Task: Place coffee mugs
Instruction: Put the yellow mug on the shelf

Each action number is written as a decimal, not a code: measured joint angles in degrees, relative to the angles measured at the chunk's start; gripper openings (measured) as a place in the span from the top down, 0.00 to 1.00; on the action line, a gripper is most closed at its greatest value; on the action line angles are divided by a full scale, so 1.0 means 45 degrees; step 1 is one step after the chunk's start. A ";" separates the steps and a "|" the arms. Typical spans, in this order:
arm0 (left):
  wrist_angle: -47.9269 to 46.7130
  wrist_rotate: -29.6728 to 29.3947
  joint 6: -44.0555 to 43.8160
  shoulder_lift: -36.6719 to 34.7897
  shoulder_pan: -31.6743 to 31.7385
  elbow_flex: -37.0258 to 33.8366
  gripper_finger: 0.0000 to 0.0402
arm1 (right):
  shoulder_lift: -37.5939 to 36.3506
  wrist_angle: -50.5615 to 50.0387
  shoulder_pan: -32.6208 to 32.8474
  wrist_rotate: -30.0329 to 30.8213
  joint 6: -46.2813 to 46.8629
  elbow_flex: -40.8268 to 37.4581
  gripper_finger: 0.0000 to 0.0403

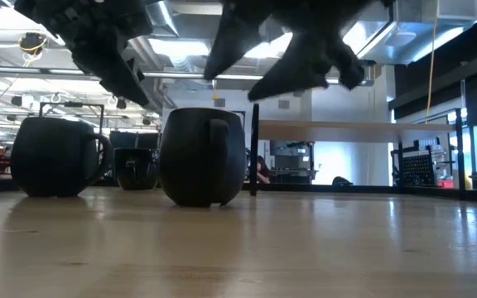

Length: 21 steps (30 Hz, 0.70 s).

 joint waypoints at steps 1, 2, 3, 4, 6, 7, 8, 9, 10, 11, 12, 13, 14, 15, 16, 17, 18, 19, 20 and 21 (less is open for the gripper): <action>-0.0090 0.0012 0.0001 0.0001 -0.0020 -0.0003 0.71 | 0.0121 0.0245 -0.0051 0.0026 0.0041 0.0000 0.35; -0.0089 0.0020 0.0004 0.0006 -0.0025 -0.0005 0.71 | 0.0224 0.0514 -0.0091 -0.0011 0.0048 0.0000 0.35; -0.0049 0.0022 0.0018 0.0006 -0.0025 -0.0005 0.71 | 0.0334 0.0661 -0.0089 -0.0020 0.0050 0.0000 0.35; -0.0043 0.0026 0.0025 0.0006 -0.0025 -0.0005 0.71 | 0.0456 0.0828 -0.0092 0.0004 0.0049 0.0000 0.35; -0.0057 0.0028 0.0025 0.0011 -0.0025 -0.0005 0.71 | 0.0679 0.1039 -0.0177 0.0107 0.0092 0.0000 0.35; -0.0036 0.0023 0.0025 0.0011 -0.0025 -0.0005 0.71 | 0.0744 0.1004 -0.0183 0.0062 0.0136 0.0000 0.35; -0.0034 -0.0019 0.0025 0.0011 -0.0025 -0.0005 0.71 | 0.0812 0.1042 -0.0260 -0.0055 0.0220 0.0000 0.35; -0.0049 -0.0068 0.0025 0.0011 -0.0025 -0.0005 0.71 | 0.0873 0.1056 -0.0311 -0.0194 0.0337 0.0005 0.35; -0.0046 -0.0078 0.0025 0.0011 -0.0025 -0.0005 0.71 | 0.0945 0.0989 -0.0344 -0.0441 0.0396 0.0005 0.35; -0.0035 -0.0093 0.0025 0.0011 -0.0025 -0.0005 0.71 | 0.1044 0.0964 -0.0399 -0.0506 0.0403 0.0005 0.35; -0.0035 -0.0095 0.0025 0.0011 -0.0025 -0.0005 0.71 | 0.1119 0.0944 -0.0429 -0.0494 0.0425 0.0002 0.35; -0.0039 -0.0097 0.0025 0.0011 -0.0025 -0.0005 0.71 | 0.1142 0.0875 -0.0440 -0.0460 0.0431 -0.0003 0.35; -0.0036 -0.0097 0.0025 0.0011 -0.0025 -0.0005 0.71 | 0.1142 0.0859 -0.0514 -0.0374 0.0429 -0.0005 0.35; -0.0020 -0.0097 0.0025 0.0011 -0.0025 -0.0005 0.71 | 0.1129 0.0870 -0.0582 -0.0276 0.0426 -0.0001 0.35; -0.0021 -0.0097 0.0025 0.0011 -0.0025 -0.0005 0.71 | 0.1122 0.0840 -0.0659 -0.0270 0.0426 0.0000 0.36; -0.0020 -0.0097 0.0025 0.0011 -0.0025 -0.0005 0.71 | 0.1122 0.0792 -0.0747 -0.0329 0.0420 0.0000 0.37; -0.0006 -0.0099 0.0025 0.0011 -0.0025 -0.0005 0.71 | 0.1122 0.0738 -0.0842 -0.0432 0.0385 0.0000 0.39; -0.0009 -0.0097 0.0025 0.0011 -0.0025 -0.0005 0.71 | 0.1122 0.0705 -0.0933 -0.0510 0.0362 0.0000 0.41; -0.0012 -0.0097 0.0025 0.0011 -0.0025 -0.0005 0.71 | 0.1122 0.0721 -0.1017 -0.0614 0.0357 0.0000 0.44; -0.0009 -0.0095 0.0025 0.0011 -0.0025 -0.0005 0.71 | 0.1122 0.0710 -0.1076 -0.0745 0.0350 0.0000 0.47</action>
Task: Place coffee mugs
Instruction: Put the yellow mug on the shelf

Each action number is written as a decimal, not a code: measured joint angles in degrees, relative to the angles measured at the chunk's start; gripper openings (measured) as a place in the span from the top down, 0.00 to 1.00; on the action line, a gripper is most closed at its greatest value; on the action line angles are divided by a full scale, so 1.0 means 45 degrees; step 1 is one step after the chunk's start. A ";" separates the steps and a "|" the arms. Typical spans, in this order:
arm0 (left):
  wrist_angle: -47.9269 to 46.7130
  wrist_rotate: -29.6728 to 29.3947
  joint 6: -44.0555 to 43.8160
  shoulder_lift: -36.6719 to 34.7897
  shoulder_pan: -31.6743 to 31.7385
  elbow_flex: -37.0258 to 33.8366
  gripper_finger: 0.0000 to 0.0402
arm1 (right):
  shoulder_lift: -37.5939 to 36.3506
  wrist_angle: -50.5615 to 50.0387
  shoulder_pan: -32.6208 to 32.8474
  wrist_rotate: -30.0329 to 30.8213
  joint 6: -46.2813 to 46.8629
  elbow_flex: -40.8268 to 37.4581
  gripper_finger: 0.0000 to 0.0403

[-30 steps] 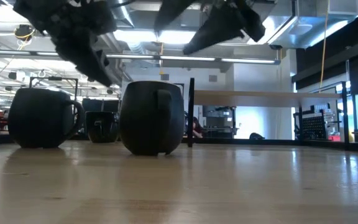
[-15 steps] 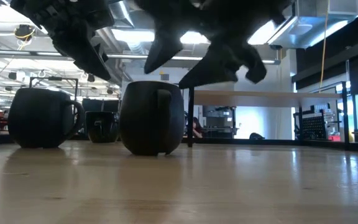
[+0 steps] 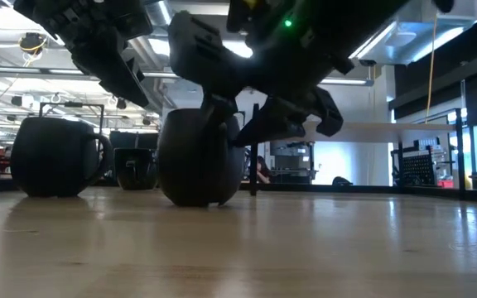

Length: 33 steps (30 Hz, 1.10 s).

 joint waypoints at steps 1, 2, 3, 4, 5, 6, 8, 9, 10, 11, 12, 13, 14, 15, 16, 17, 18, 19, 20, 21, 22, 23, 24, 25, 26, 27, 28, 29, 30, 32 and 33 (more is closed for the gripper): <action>-0.0001 0.0003 0.0000 0.0000 0.0000 0.0000 0.71 | 0.0000 -0.0062 -0.0019 -0.0110 -0.0016 0.0000 0.51; -0.0002 0.0003 0.0000 0.0000 0.0000 0.0000 0.71 | 0.0000 -0.0122 -0.0019 -0.0179 -0.0016 0.0000 0.55; -0.0006 0.0007 0.0000 0.0000 0.0000 0.0000 0.71 | 0.0000 -0.0139 -0.0024 -0.0210 -0.0016 0.0000 0.58; 0.0003 0.0007 0.0000 0.0000 0.0000 0.0000 0.71 | 0.0000 -0.0170 -0.0020 -0.0289 -0.0022 0.0000 0.62; -0.0001 0.0007 0.0000 0.0000 0.0000 0.0000 0.71 | 0.0000 -0.0226 -0.0019 -0.0360 -0.0030 0.0000 0.66; -0.0001 0.0007 0.0000 0.0000 0.0000 0.0000 0.71 | 0.0000 -0.0314 -0.0019 -0.0480 -0.0034 0.0000 0.70; -0.0001 0.0012 0.0000 0.0000 0.0000 0.0000 0.71 | 0.0000 -0.0463 -0.0026 -0.0774 -0.0067 0.0000 0.78; -0.0001 0.0012 0.0005 0.0000 0.0000 0.0000 0.71 | 0.0000 -0.0526 -0.0042 -0.0852 -0.0096 0.0000 0.81; -0.0001 0.0012 0.0005 0.0000 0.0000 0.0000 0.71 | -0.0004 -0.0541 -0.0058 -0.0871 -0.0128 0.0000 0.85; 0.0001 0.0014 0.0033 0.0000 0.0000 0.0000 0.71 | -0.0016 -0.0530 -0.0058 -0.0903 -0.0254 0.0000 0.87; -0.0001 0.0018 0.0095 0.0000 0.0000 0.0000 0.71 | -0.0019 -0.0485 -0.0064 -0.0945 -0.0386 0.0000 0.87; 0.0004 0.0022 0.0124 0.0000 0.0004 0.0000 0.71 | -0.0019 -0.0436 -0.0073 -0.0961 -0.0430 0.0000 0.87; -0.0001 0.0025 0.0184 0.0000 0.0000 0.0000 0.71 | -0.0019 -0.0436 -0.0078 -0.0971 -0.0451 0.0000 0.87; 0.0004 0.0027 0.0232 0.0000 0.0000 0.0000 0.71 | -0.0019 -0.0436 -0.0087 -0.0994 -0.0463 0.0000 0.87; -0.0001 0.0031 0.0280 0.0000 0.0000 0.0000 0.71 | -0.0019 -0.0436 -0.0087 -0.0999 -0.0477 0.0000 0.87; -0.0001 0.0037 0.0342 0.0000 0.0000 0.0000 0.71 | -0.0019 -0.0440 -0.0087 -0.1013 -0.0516 0.0000 0.87; 0.0000 0.0037 0.0388 0.0000 0.0004 0.0000 0.71 | -0.0019 -0.0436 -0.0087 -0.1023 -0.0521 0.0004 0.87; -0.0001 0.0037 0.0409 0.0000 0.0002 0.0000 0.71 | -0.0019 -0.0436 -0.0087 -0.1036 -0.0552 0.0000 0.87; -0.0001 0.0037 0.0418 0.0000 0.0000 0.0000 0.71 | -0.0022 -0.0441 -0.0082 -0.1038 -0.0555 0.0000 0.87; -0.0001 0.0037 0.0418 0.0000 0.0000 0.0000 0.71 | -0.0065 -0.0490 -0.0075 -0.1063 -0.0558 0.0001 0.87; -0.0002 0.0037 0.0418 0.0000 0.0000 0.0000 0.71 | -0.0132 -0.0545 -0.0072 -0.1143 -0.0560 0.0000 0.87; -0.0006 0.0037 0.0418 0.0000 0.0000 0.0000 0.71 | -0.0214 -0.0582 -0.0072 -0.1227 -0.0555 0.0000 0.87; -0.0006 0.0037 0.0418 0.0000 0.0000 0.0000 0.71 | -0.0308 -0.0637 -0.0072 -0.1299 -0.0551 -0.0001 0.87; -0.0070 0.0040 0.0418 -0.0078 0.0000 0.0000 0.71 | -0.0438 -0.0770 -0.0072 -0.1342 -0.0550 -0.0005 0.87; -0.0182 0.0057 0.0414 -0.0219 0.0000 0.0000 0.71 | -0.0612 -0.0983 -0.0072 -0.1353 -0.0541 -0.0009 0.87; -0.0202 0.0085 0.0410 -0.0312 0.0000 0.0024 0.71 | -0.0824 -0.1311 -0.0064 -0.1312 -0.0462 -0.0010 0.87; -0.0418 0.0083 0.0395 -0.0399 0.0000 0.0113 0.71 | -0.1035 -0.1630 -0.0063 -0.1196 -0.0345 -0.0013 0.87; -0.0832 0.0058 0.0369 -0.0557 0.0000 0.0192 0.71 | -0.1265 -0.1997 -0.0063 -0.1068 -0.0264 -0.0013 0.87; -0.1210 -0.0019 0.0364 -0.0714 -0.0001 0.0313 0.71 | -0.1483 -0.2354 -0.0060 -0.0959 -0.0187 -0.0013 0.87; -0.1499 -0.0162 0.0359 -0.0983 -0.0005 0.0649 0.71 | -0.1924 -0.2956 0.0026 -0.0862 -0.0052 -0.0010 0.87; -0.1738 -0.0267 0.0359 -0.1161 -0.0005 0.0774 0.71 | -0.2111 -0.3158 0.0026 -0.0777 -0.0012 -0.0012 0.87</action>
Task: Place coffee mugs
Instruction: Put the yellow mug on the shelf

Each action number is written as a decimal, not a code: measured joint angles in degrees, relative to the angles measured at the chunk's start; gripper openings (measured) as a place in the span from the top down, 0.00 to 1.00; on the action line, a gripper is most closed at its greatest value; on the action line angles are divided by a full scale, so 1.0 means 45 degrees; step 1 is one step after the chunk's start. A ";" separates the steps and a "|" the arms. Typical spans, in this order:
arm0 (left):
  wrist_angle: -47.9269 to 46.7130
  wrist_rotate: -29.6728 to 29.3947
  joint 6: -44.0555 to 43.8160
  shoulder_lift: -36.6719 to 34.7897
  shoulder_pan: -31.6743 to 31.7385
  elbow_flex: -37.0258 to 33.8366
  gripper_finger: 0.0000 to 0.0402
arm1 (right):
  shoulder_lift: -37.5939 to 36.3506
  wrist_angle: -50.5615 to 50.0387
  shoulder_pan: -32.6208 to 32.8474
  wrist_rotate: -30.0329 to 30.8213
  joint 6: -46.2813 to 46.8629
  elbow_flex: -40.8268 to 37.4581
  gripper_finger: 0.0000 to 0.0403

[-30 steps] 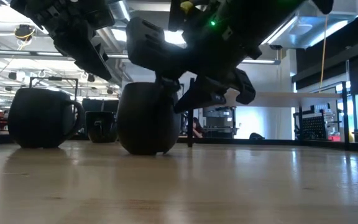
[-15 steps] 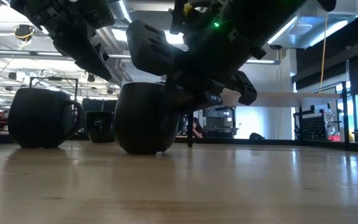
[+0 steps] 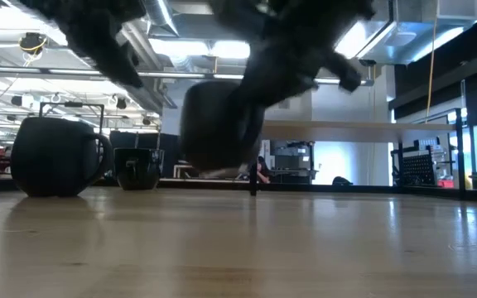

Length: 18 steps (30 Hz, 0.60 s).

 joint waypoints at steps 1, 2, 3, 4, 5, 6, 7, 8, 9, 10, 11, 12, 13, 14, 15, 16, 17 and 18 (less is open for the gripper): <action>-0.0136 -0.0069 0.0000 -0.0137 0.0000 0.0078 0.71 | -0.0186 -0.0234 -0.0006 0.0101 0.0000 -0.0002 0.87; -0.0139 -0.0076 0.0019 -0.0234 0.0004 0.0168 0.71 | -0.0388 -0.0496 0.0015 0.0144 0.0042 0.0002 0.87; -0.0153 -0.0083 0.0032 -0.0362 0.0005 0.0241 0.71 | -0.0596 -0.0752 0.0071 0.0160 0.0201 0.0002 0.87; -0.0184 -0.0122 0.0034 -0.0524 0.0001 0.0304 0.71 | -0.0816 -0.1054 0.0082 0.0264 0.0386 0.0002 0.87; -0.0187 -0.0167 0.0031 -0.0658 0.0000 0.0374 0.71 | -0.1045 -0.1416 0.0092 0.0470 0.0645 -0.0001 0.87; -0.0217 -0.0178 0.0029 -0.0796 0.0000 0.0426 0.71 | -0.1289 -0.1830 0.0178 0.0666 0.0951 0.0002 0.87; -0.0254 -0.0178 0.0029 -0.0915 0.0000 0.0445 0.71 | -0.1553 -0.2288 0.0251 0.0879 0.1217 0.0002 0.87; -0.0268 -0.0178 0.0028 -0.1034 0.0000 0.0445 0.71 | -0.1831 -0.2743 0.0258 0.1102 0.1471 0.0002 0.87; -0.0287 -0.0178 0.0002 -0.1145 0.0000 0.0445 0.71 | -0.2079 -0.3197 0.0283 0.1287 0.1785 0.0002 0.87; -0.0288 -0.0179 -0.0030 -0.1238 0.0000 0.0445 0.71 | -0.2314 -0.3721 0.0366 0.1402 0.2114 0.0007 0.87; -0.0285 -0.0178 -0.0034 -0.1316 0.0000 0.0445 0.71 | -0.2545 -0.4296 0.0427 0.1452 0.2496 0.0007 0.87; -0.0289 -0.0182 -0.0034 -0.1373 0.0000 0.0445 0.71 | -0.2751 -0.4842 0.0417 0.1472 0.2803 0.0007 0.87; -0.0284 -0.0180 -0.0038 -0.1396 0.0000 0.0445 0.71 | -0.2956 -0.5386 0.0422 0.1492 0.3164 0.0005 0.87; -0.0284 -0.0182 -0.0039 -0.1408 0.0000 0.0445 0.71 | -0.3170 -0.5896 0.0427 0.1513 0.3509 0.0004 0.87; -0.0284 -0.0181 -0.0039 -0.1408 0.0000 0.0445 0.71 | -0.3435 -0.6462 0.0425 0.1534 0.3895 0.0006 0.87; -0.0286 -0.0182 -0.0039 -0.1408 0.0000 0.0445 0.71 | -0.3698 -0.7129 0.0416 0.1588 0.4245 0.0007 0.87; -0.0287 -0.0178 -0.0039 -0.1408 0.0000 0.0445 0.71 | -0.3953 -0.7800 0.0412 0.1743 0.4653 0.0009 0.87; -0.0279 -0.0182 -0.0039 -0.1408 0.0000 0.0445 0.71 | -0.4192 -0.8503 0.0403 0.1923 0.5074 0.0009 0.87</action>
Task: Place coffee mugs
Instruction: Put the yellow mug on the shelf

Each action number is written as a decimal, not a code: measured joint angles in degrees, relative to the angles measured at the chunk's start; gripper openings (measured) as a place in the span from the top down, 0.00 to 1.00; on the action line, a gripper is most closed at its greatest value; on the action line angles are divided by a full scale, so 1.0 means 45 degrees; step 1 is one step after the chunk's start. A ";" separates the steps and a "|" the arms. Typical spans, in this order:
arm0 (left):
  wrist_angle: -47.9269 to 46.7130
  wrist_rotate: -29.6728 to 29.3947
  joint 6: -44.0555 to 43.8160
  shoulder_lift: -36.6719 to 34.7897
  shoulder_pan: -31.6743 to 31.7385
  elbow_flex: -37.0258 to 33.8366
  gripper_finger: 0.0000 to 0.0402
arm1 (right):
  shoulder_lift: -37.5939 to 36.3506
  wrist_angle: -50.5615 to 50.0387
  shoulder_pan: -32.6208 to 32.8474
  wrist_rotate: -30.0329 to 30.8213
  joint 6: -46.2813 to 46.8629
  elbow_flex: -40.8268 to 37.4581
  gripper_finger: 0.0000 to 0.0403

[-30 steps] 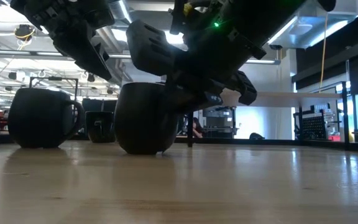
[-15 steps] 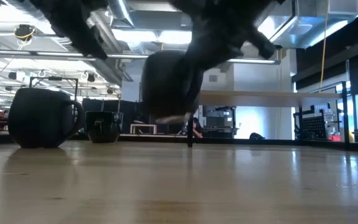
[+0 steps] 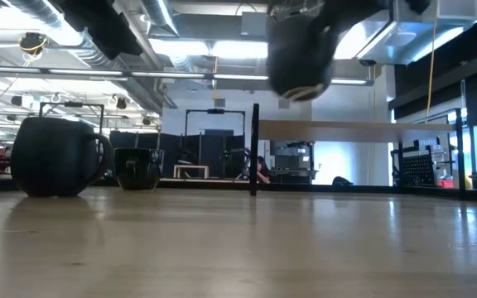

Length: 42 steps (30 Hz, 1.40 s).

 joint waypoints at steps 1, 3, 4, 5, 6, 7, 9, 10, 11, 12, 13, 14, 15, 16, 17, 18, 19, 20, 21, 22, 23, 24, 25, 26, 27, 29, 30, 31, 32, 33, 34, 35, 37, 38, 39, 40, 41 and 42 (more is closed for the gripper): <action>-0.0005 0.0002 0.0000 0.0000 0.0000 0.0000 0.71 | -0.0223 -0.0633 -0.0005 0.0141 0.0484 0.0002 0.87; 0.0000 0.0000 -0.0005 0.0000 0.0000 0.0000 0.71 | -0.0622 -0.1850 -0.0011 0.0373 0.1240 0.0003 0.87; 0.0000 0.0005 -0.0005 0.0000 0.0000 0.0000 0.71 | -0.0828 -0.2493 -0.0015 0.0475 0.1613 0.0003 0.87; 0.0018 0.0000 -0.0005 0.0000 0.0000 0.0000 0.71 | -0.1049 -0.3147 -0.0013 0.0563 0.2073 0.0003 0.87; 0.0062 -0.0018 -0.0009 0.0000 0.0000 0.0000 0.71 | -0.1294 -0.3536 -0.0011 0.0599 0.2434 -0.0021 0.87; 0.0087 -0.0085 -0.0014 0.0000 0.0000 0.0000 0.71 | -0.1615 -0.3480 -0.0036 0.0733 0.2396 -0.0200 0.87; 0.0094 -0.0196 -0.0024 0.0000 0.0003 0.0000 0.71 | -0.2402 -0.3205 -0.0256 0.0825 0.2235 -0.0901 0.87; 0.0119 -0.0249 -0.0029 0.0000 0.0010 0.0000 0.71 | -0.2749 -0.3215 -0.0397 0.0724 0.2282 -0.1304 0.87; 0.0177 -0.0344 -0.0029 0.0002 0.0010 0.0000 0.71 | -0.3127 -0.3264 -0.0540 0.0653 0.2334 -0.1723 0.87; 0.0258 -0.0488 -0.0029 0.0005 0.0010 0.0000 0.71 | -0.3498 -0.3244 -0.0619 0.0663 0.2395 -0.2134 0.87; 0.0344 -0.0621 -0.0034 0.0005 0.0010 0.0000 0.71 | -0.3875 -0.3187 -0.0675 0.0743 0.2507 -0.2496 0.87; 0.0503 -0.0763 -0.0030 0.0005 0.0010 0.0000 0.71 | -0.4269 -0.3186 -0.0809 0.0860 0.2611 -0.2858 0.87; 0.0642 -0.0875 -0.0034 0.0010 0.0010 0.0000 0.71 | -0.4608 -0.3188 -0.0958 0.0926 0.2652 -0.3180 0.87; 0.0778 -0.0984 -0.0034 0.0005 0.0010 0.0000 0.71 | -0.4975 -0.3188 -0.1107 0.0960 0.2645 -0.3560 0.87; 0.0989 -0.1102 -0.0026 0.0005 0.0010 0.0000 0.71 | -0.5274 -0.3123 -0.1256 0.0918 0.2650 -0.3904 0.87; 0.1148 -0.1245 -0.0005 0.0007 0.0010 0.0000 0.71 | -0.5540 -0.3110 -0.1453 0.0869 0.2646 -0.4212 0.87; 0.1300 -0.1378 0.0002 0.0005 0.0010 0.0000 0.71 | -0.5791 -0.3149 -0.1687 0.0898 0.2627 -0.4492 0.87; 0.1445 -0.1533 0.0001 0.0006 0.0010 0.0000 0.71 | -0.6067 -0.3150 -0.1955 0.0968 0.2616 -0.4776 0.87; 0.1574 -0.1722 0.0001 0.0005 0.0010 0.0000 0.71 | -0.6323 -0.3157 -0.2226 0.1047 0.2593 -0.5023 0.87; 0.1727 -0.1914 0.0009 0.0005 0.0010 0.0000 0.71 | -0.6564 -0.3167 -0.2523 0.1179 0.2570 -0.5270 0.87; 0.1832 -0.2115 0.0005 0.0005 0.0010 0.0000 0.71 | -0.6785 -0.3164 -0.2797 0.1352 0.2497 -0.5514 0.87; 0.1919 -0.2316 0.0010 0.0005 0.0010 0.0000 0.71 | -0.7023 -0.3130 -0.3077 0.1473 0.2362 -0.5761 0.87; 0.1995 -0.2500 0.0006 0.0006 0.0010 0.0000 0.71 | -0.7206 -0.3138 -0.3333 0.1535 0.2229 -0.5942 0.87; 0.2067 -0.2646 0.0005 0.0005 0.0010 0.0000 0.71 | -0.7353 -0.3147 -0.3614 0.1627 0.2203 -0.6100 0.87; 0.2136 -0.2750 0.0005 0.0005 0.0010 0.0000 0.71 | -0.7482 -0.3149 -0.3866 0.1733 0.2167 -0.6273 0.87; 0.2235 -0.2866 -0.0055 0.0005 0.0010 0.0001 0.71 | -0.7758 -0.3042 -0.4375 0.1872 0.1935 -0.6504 0.87; 0.2239 -0.2866 -0.0163 0.0005 0.0010 0.0005 0.71 | -0.7844 -0.3047 -0.4646 0.1920 0.1820 -0.6600 0.87; 0.2229 -0.2871 -0.0279 0.0005 0.0010 0.0005 0.71 | -0.7909 -0.3039 -0.4922 0.1946 0.1650 -0.6714 0.87; 0.2238 -0.2871 -0.0333 0.0005 0.0010 0.0005 0.71 | -0.7955 -0.3017 -0.5207 0.1902 0.1529 -0.6801 0.87; 0.2261 -0.2871 -0.0335 0.0005 0.0010 0.0005 0.71 | -0.7975 -0.2974 -0.5483 0.1852 0.1508 -0.6850 0.87; 0.2265 -0.2872 -0.0335 0.0006 0.0010 0.0005 0.71 | -0.7987 -0.2933 -0.5735 0.1843 0.1499 -0.6912 0.87; 0.2263 -0.2874 -0.0333 0.0006 0.0010 0.0005 0.71 | -0.7984 -0.2869 -0.5962 0.1862 0.1431 -0.6950 0.87; 0.2273 -0.2871 -0.0330 0.0005 0.0010 0.0005 0.71 | -0.7982 -0.2403 -0.6430 0.1925 0.1071 -0.6953 0.87; 0.2268 -0.2871 -0.0330 0.0005 0.0010 0.0005 0.71 | -0.7982 -0.2048 -0.6667 0.1977 0.0652 -0.6953 0.87; 0.2273 -0.2871 -0.0330 0.0005 0.0010 0.0005 0.71 | -0.7977 -0.1585 -0.6914 0.1998 0.0095 -0.6953 0.87; 0.2273 -0.2871 -0.0330 0.0005 0.0010 0.0005 0.71 | -0.7977 -0.1013 -0.7159 0.1991 -0.0637 -0.6953 0.87; 0.2269 -0.2862 -0.0330 0.0005 0.0010 0.0005 0.71 | -0.7976 -0.0415 -0.7397 0.1959 -0.1446 -0.6953 0.87; 0.2268 -0.2842 -0.0326 0.0005 0.0010 0.0005 0.71 | -0.7967 0.0165 -0.7624 0.1907 -0.2276 -0.6953 0.87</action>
